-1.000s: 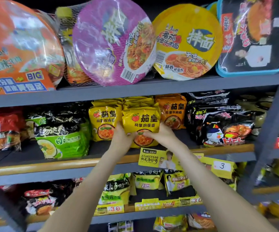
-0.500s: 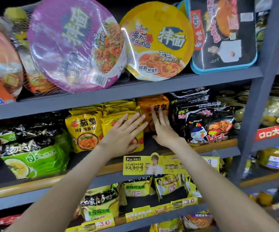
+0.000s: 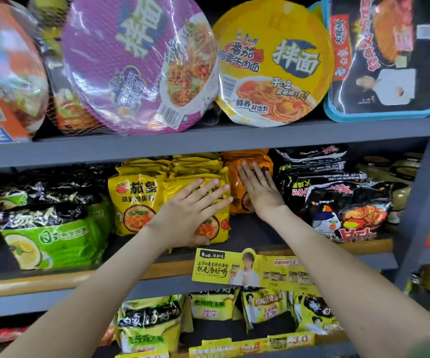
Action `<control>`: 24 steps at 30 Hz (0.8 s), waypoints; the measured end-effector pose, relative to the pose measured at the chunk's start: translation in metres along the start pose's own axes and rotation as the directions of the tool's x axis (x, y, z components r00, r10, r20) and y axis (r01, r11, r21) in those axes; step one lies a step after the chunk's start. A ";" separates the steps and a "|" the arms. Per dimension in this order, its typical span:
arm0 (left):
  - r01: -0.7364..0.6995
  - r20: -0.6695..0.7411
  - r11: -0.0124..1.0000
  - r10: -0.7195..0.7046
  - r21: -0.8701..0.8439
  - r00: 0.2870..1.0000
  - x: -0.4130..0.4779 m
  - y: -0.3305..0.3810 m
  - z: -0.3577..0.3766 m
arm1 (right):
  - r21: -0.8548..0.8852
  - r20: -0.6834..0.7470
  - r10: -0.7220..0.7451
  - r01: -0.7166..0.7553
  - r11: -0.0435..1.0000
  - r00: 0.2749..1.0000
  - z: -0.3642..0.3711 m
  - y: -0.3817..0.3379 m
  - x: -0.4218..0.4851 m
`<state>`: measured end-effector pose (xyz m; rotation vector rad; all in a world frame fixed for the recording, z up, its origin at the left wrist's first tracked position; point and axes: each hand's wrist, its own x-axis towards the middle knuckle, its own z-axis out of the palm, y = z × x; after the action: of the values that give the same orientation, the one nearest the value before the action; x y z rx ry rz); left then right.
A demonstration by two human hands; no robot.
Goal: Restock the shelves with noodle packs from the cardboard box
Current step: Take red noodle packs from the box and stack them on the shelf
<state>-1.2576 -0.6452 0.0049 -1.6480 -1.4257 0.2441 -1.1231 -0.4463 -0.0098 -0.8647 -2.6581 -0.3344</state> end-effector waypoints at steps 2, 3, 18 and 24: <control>0.012 0.005 1.000 -0.012 0.003 1.000 0.002 0.003 -0.001 | -0.011 -0.003 0.001 -0.001 1.000 1.000 0.001 0.001 0.000; 0.018 0.008 1.000 -0.018 0.005 1.000 0.003 0.004 -0.001 | -0.016 -0.006 -0.001 0.001 1.000 1.000 0.001 0.001 -0.001; -0.055 -0.048 0.998 0.053 -0.043 0.997 -0.029 -0.008 -0.017 | 0.431 0.091 -0.044 0.001 0.902 0.995 -0.038 -0.027 -0.041; -0.004 -0.013 0.997 0.003 -0.072 1.000 -0.044 -0.014 -0.022 | 0.543 0.063 0.022 -0.052 0.838 0.998 -0.056 -0.045 -0.054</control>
<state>-1.2665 -0.6953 0.0100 -1.7074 -1.4360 0.1858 -1.0954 -0.5281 0.0163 -0.7346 -2.5585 0.4524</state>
